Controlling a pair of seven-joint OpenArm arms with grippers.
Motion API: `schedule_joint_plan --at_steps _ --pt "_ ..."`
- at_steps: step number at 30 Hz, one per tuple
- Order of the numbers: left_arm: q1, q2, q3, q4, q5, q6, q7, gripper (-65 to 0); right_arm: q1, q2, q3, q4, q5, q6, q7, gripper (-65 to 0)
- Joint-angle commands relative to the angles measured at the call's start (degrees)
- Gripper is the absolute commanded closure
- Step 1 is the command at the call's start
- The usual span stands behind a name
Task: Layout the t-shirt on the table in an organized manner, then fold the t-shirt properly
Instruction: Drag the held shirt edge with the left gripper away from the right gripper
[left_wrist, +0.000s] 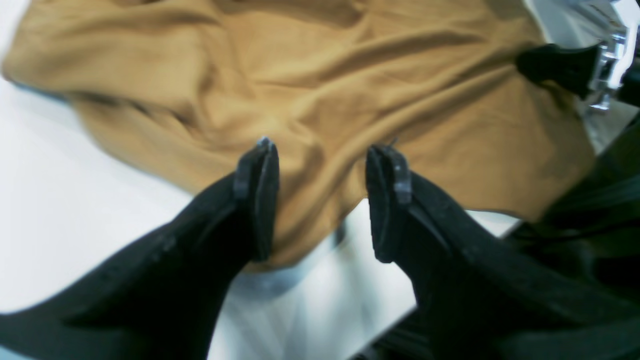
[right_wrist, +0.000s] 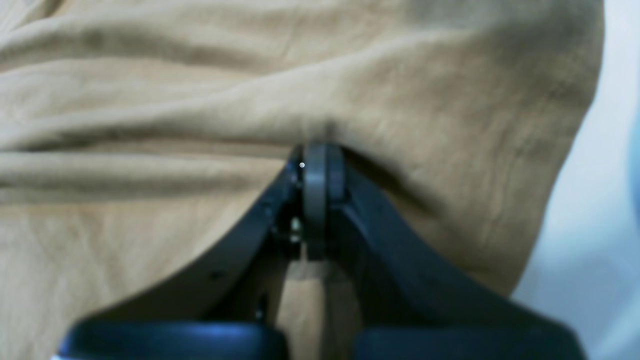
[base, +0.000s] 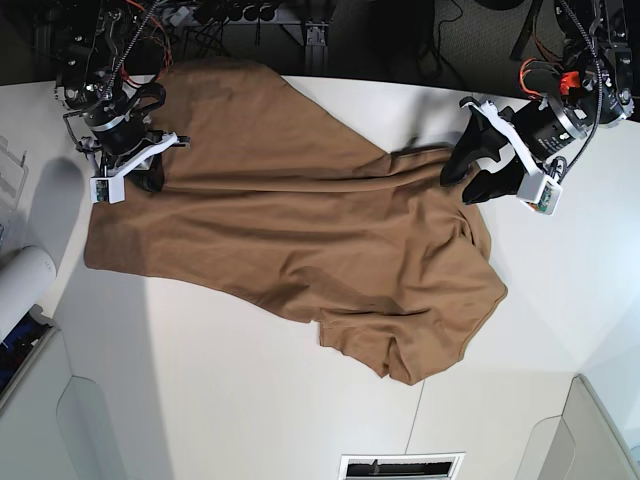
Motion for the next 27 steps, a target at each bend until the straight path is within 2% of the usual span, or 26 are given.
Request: schedule_joint_plan --at_steps 1,6,9,12,15,22,27 --pt "-1.36 -0.68 -2.01 1.05 -0.31 0.61 -2.14 -31.1 0.11 0.46 0.15 0.28 0.92 -0.13 -0.55 0.0" --pt "-4.83 -3.23 -6.58 -3.15 4.11 4.42 -5.14 -31.1 0.13 0.42 0.13 0.28 6.78 3.17 -0.57 0.0" --pt "-6.86 -4.31 -5.29 -12.17 4.44 4.44 -8.04 -31.5 0.15 0.44 0.13 0.28 8.26 3.45 -0.57 0.0" --pt "-10.45 -4.26 -1.64 -21.07 4.61 4.35 -8.98 -34.9 0.31 0.44 0.13 0.28 8.07 3.45 -0.57 0.0" --pt "-14.01 -3.65 2.56 -26.29 7.65 4.37 -10.54 -34.9 0.22 0.44 0.13 0.28 8.04 3.45 -0.66 0.0" --pt "-19.52 -0.44 9.81 -30.12 12.90 4.39 -11.69 -34.9 0.13 0.42 0.13 0.28 8.09 3.45 -0.85 0.0" --pt "-21.03 2.25 12.17 -30.45 13.05 4.42 -11.76 -34.9 0.09 0.44 0.13 0.28 8.04 3.45 -1.40 0.0"
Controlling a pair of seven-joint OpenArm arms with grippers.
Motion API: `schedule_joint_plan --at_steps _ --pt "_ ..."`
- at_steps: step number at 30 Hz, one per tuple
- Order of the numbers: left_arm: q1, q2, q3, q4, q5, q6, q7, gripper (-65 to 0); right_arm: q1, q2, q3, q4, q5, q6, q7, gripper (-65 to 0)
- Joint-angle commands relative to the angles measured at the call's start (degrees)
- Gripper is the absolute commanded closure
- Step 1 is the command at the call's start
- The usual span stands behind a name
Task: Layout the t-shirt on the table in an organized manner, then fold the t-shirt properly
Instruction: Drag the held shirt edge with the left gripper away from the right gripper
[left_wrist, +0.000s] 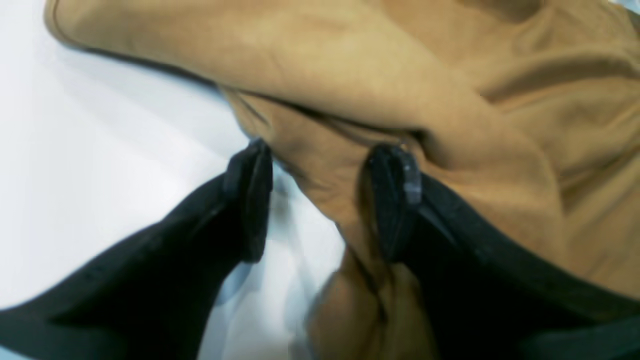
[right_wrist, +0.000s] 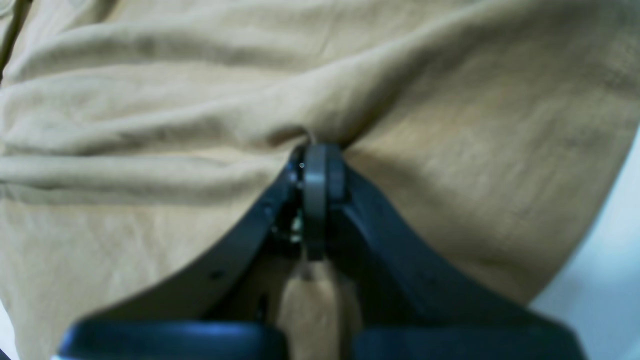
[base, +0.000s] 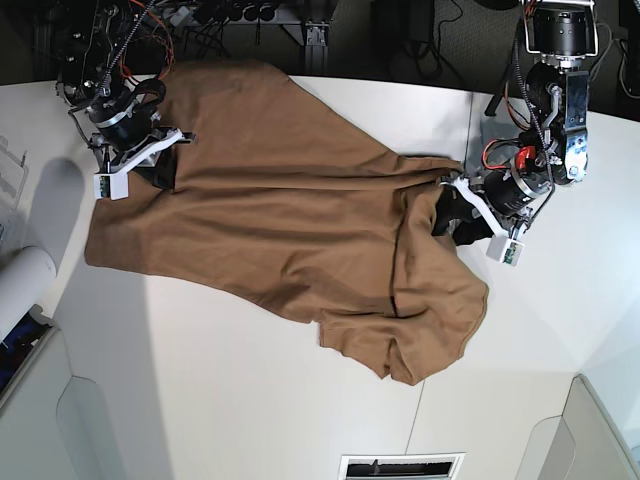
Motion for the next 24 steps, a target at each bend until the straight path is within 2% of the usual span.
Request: schedule_joint_plan --at_steps 1,3,4,7,8,9,12,13,17,24 --pt "-0.94 0.17 -0.11 0.76 -0.85 -0.39 -1.22 -34.9 0.28 0.44 0.11 0.66 0.46 0.46 -0.37 0.0" --pt "-0.98 1.46 -0.11 0.76 -0.83 -0.39 -1.90 -33.9 0.31 0.44 0.11 0.66 0.48 0.46 -0.85 0.0" --pt "-0.98 2.08 -0.11 0.76 -0.63 -0.39 -2.03 -29.4 0.28 0.44 0.11 0.66 0.46 0.46 -0.85 0.0" --pt "-0.98 2.75 -0.07 0.76 2.43 -0.39 -2.36 -4.1 0.31 0.44 0.11 0.66 0.48 0.46 -0.85 0.0" --pt "-0.98 2.71 -0.11 0.76 3.74 -0.37 -2.62 0.0 0.28 0.44 0.11 0.66 0.46 0.46 -0.85 0.0" --pt "-1.11 2.38 -0.31 0.83 4.55 0.20 -2.82 0.0 0.28 0.44 0.11 0.66 0.46 0.44 -0.85 0.0" --pt "-1.07 0.07 -1.66 2.80 4.50 4.76 -2.21 0.0 0.28 0.44 0.11 0.66 0.20 0.44 -0.83 0.0" --pt "-1.07 -0.92 -2.47 4.11 4.50 5.18 -0.85 0.0 0.31 0.44 0.11 0.66 -0.50 0.44 -0.83 0.0" --pt "-0.15 -4.59 -6.27 11.61 4.44 5.14 6.36 0.0 0.28 0.44 0.13 0.63 -4.11 0.02 -1.11 0.0" --pt "5.38 -11.39 -8.87 22.21 4.31 5.16 9.68 0.0 0.28 0.46 0.13 0.63 -4.94 -1.29 -1.09 0.0"
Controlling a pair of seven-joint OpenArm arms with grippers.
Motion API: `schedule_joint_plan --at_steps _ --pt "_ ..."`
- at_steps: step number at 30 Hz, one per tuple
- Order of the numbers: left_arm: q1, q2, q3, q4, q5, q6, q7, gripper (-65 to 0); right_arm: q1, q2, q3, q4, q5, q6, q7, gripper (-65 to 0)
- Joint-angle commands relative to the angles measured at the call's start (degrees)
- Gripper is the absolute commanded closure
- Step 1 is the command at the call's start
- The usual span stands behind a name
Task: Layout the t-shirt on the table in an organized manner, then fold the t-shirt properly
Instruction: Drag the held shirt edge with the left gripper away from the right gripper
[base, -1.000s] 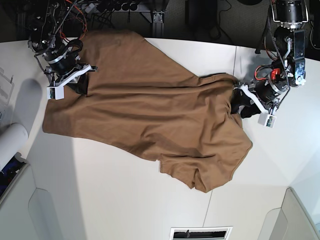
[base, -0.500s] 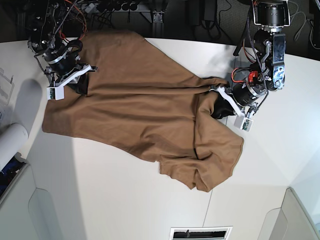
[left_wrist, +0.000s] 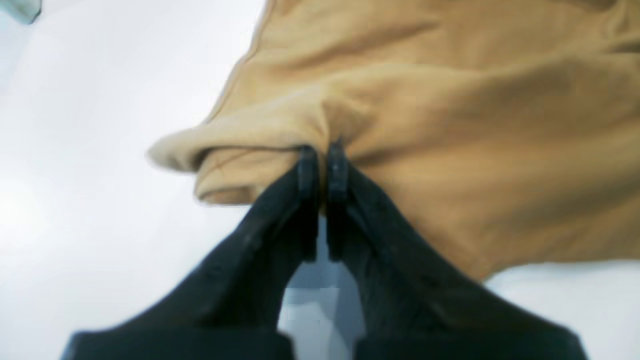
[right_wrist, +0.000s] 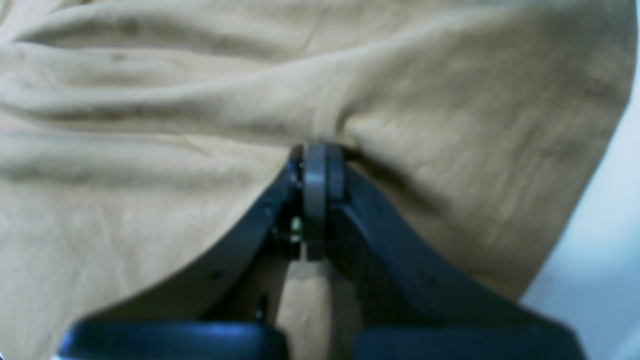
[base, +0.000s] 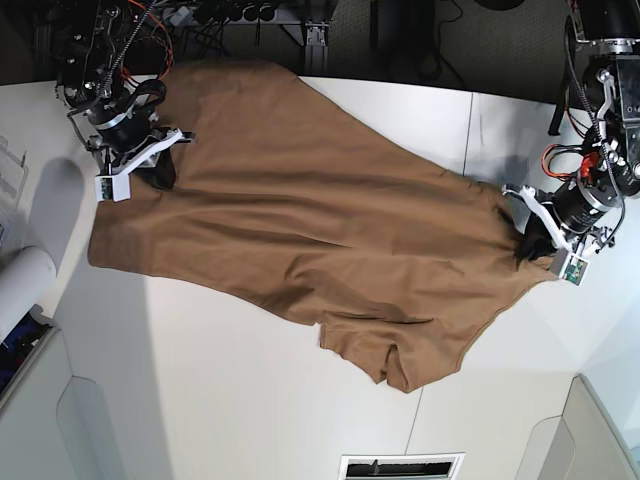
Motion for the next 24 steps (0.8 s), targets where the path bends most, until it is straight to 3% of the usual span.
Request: schedule_joint_plan --at_steps 1,4,8,10,17,24 --pt "-0.13 -1.25 -0.50 2.05 -0.46 0.09 -0.35 0.0 0.24 0.46 0.13 0.52 -1.01 -0.76 -0.68 0.0" --pt "1.25 -1.42 -0.50 5.27 0.22 0.20 2.21 0.0 0.26 0.44 0.13 0.52 -0.96 -0.74 -0.66 0.0" --pt "3.21 -1.42 -0.50 11.30 4.48 4.20 2.62 0.0 0.24 0.46 0.13 0.52 -0.96 -0.74 -0.66 0.0" --pt "4.26 -1.40 -0.50 13.66 4.70 4.39 2.62 -5.3 0.24 0.44 0.13 0.52 -0.96 -0.74 -0.66 0.0" --pt "4.94 1.18 -0.26 13.03 1.11 2.86 2.51 -33.7 0.28 0.44 0.11 0.52 -0.76 -0.74 -0.63 0.0" --pt "5.86 1.18 -0.57 11.45 0.79 2.89 6.62 -35.0 0.26 0.46 0.13 0.52 0.52 -0.72 -0.66 0.0"
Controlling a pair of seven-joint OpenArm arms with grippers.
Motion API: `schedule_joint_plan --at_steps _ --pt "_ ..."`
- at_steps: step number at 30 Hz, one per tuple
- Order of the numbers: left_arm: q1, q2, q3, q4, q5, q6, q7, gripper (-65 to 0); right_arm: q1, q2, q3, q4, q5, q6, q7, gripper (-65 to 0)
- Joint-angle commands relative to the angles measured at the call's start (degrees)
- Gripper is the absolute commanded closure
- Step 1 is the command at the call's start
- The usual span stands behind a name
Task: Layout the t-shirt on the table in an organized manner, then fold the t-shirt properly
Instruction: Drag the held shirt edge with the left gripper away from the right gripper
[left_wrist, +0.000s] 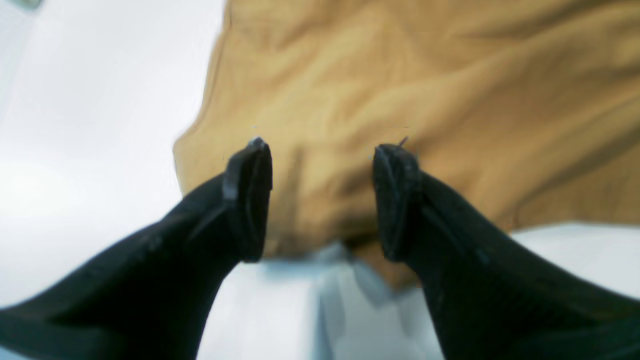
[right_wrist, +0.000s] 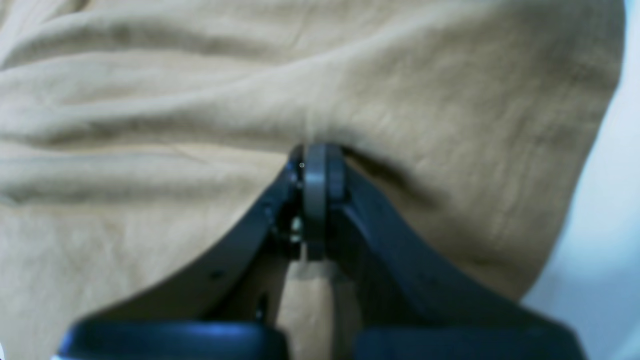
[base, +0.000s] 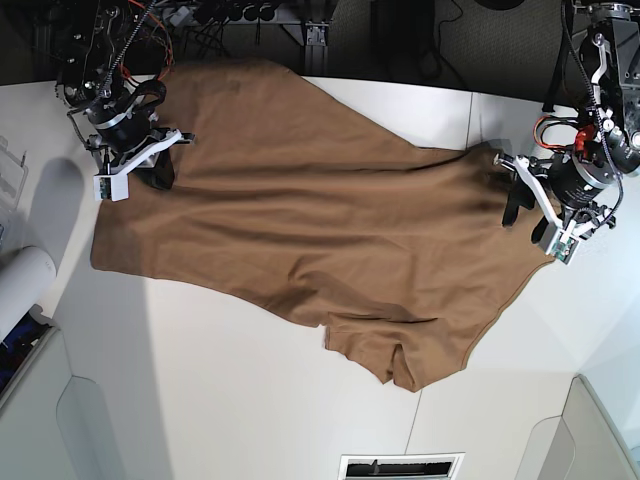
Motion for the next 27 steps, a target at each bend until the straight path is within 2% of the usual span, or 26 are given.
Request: schedule_joint_plan --at_steps 1,6,8,12,15,19,27 --pt "0.72 -1.03 -0.87 0.79 0.02 0.07 -1.29 -35.0 0.26 0.44 0.13 0.52 -0.24 -0.31 -0.76 0.0" --pt "7.50 -1.09 -3.04 0.79 0.39 0.85 -3.76 -34.9 0.26 0.46 0.13 0.52 -0.22 -0.20 -0.76 0.0" --pt "10.25 -1.07 -3.04 0.79 0.39 -0.52 -4.02 -34.8 0.26 0.46 0.13 0.52 -0.22 -0.20 -0.76 0.0" --pt "14.60 -0.15 -2.97 0.79 0.00 -1.51 -10.64 -34.8 0.26 0.46 0.13 0.52 -0.22 -0.22 -0.74 0.0" --pt "13.97 1.88 -2.97 0.79 0.59 -1.27 -12.90 -34.8 0.26 0.46 0.13 0.52 -0.20 -0.20 -0.74 0.0" --pt "10.93 4.70 -2.97 0.00 0.61 -1.27 -12.79 -34.8 0.39 0.44 0.11 0.52 -0.17 -0.20 -0.72 0.0" --pt "7.98 4.96 -2.54 -9.07 3.58 -1.31 -14.12 -34.8 0.39 0.46 0.13 0.52 -0.20 -0.20 -0.76 0.0"
